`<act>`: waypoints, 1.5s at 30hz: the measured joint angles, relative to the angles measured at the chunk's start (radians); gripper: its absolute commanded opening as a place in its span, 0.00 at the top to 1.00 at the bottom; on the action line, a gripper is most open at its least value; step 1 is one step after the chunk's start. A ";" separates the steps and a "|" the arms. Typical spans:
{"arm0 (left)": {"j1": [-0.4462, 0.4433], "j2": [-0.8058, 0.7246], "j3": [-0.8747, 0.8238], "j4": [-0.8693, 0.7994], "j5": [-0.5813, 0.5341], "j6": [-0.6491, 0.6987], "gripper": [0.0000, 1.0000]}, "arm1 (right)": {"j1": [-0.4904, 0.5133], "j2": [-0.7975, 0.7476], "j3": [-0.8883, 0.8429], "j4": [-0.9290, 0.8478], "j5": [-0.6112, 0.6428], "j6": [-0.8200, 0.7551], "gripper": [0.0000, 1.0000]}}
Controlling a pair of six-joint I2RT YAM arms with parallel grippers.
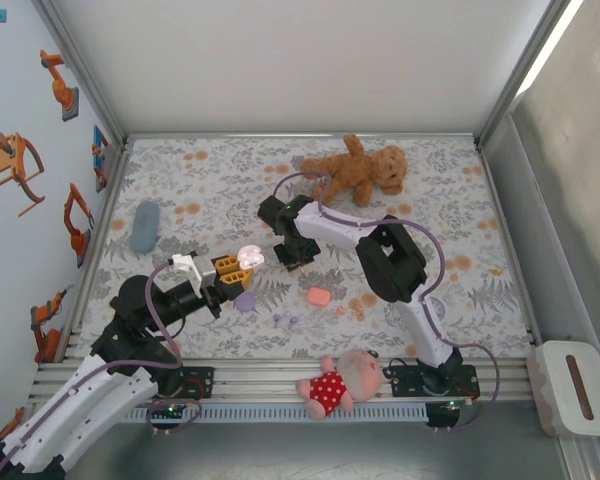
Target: Insert wireless bluetooth earbuds into charging case
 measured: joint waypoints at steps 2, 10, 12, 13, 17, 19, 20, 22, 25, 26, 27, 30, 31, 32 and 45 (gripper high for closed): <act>0.000 0.001 0.000 0.002 0.000 0.000 1.00 | 0.000 -0.005 -0.008 0.008 0.000 0.000 0.77; 0.000 0.001 0.000 0.002 0.000 0.000 1.00 | 0.000 -0.021 -0.032 0.028 0.000 0.000 0.77; 0.000 0.001 0.000 0.002 0.000 0.000 1.00 | 0.000 -0.024 -0.035 0.030 0.000 0.000 0.77; 0.000 0.001 0.000 0.002 0.000 0.000 1.00 | 0.000 -0.026 -0.038 0.030 0.000 0.000 0.77; 0.000 0.000 0.000 0.002 0.000 0.000 1.00 | 0.001 -0.031 -0.040 0.030 0.000 0.000 0.78; 0.000 0.000 0.000 0.002 0.000 0.000 1.00 | 0.001 -0.037 -0.042 0.031 0.000 0.000 0.78; 0.000 0.000 0.000 0.002 0.000 0.000 1.00 | 0.001 -0.041 -0.043 0.030 0.000 0.000 0.78; 0.000 0.000 0.000 0.002 0.000 0.000 1.00 | 0.001 -0.050 -0.044 0.031 0.000 0.000 0.78; 0.000 0.000 0.000 0.002 0.000 -0.001 1.00 | 0.001 -0.066 -0.047 0.031 0.000 0.000 0.78; 0.000 0.000 0.000 0.002 0.000 -0.001 1.00 | 0.001 -0.072 -0.050 0.031 0.000 0.000 0.78; 0.000 -0.001 -0.001 0.002 0.000 -0.002 1.00 | 0.001 -0.080 -0.051 0.030 0.000 0.000 0.78; 0.000 -0.005 -0.006 0.008 0.000 -0.010 1.00 | 0.001 -0.106 -0.057 0.032 0.000 0.000 0.78; 0.000 -0.005 -0.010 0.011 -0.001 -0.013 1.00 | 0.001 -0.117 -0.061 0.034 0.000 0.000 0.78; 0.000 -0.006 -0.013 0.014 -0.003 -0.015 1.00 | 0.001 -0.128 -0.065 0.039 0.000 0.000 0.78; 0.000 -0.029 -0.102 0.070 -0.048 -0.063 1.00 | -0.003 -0.402 -0.098 0.078 0.000 0.000 0.78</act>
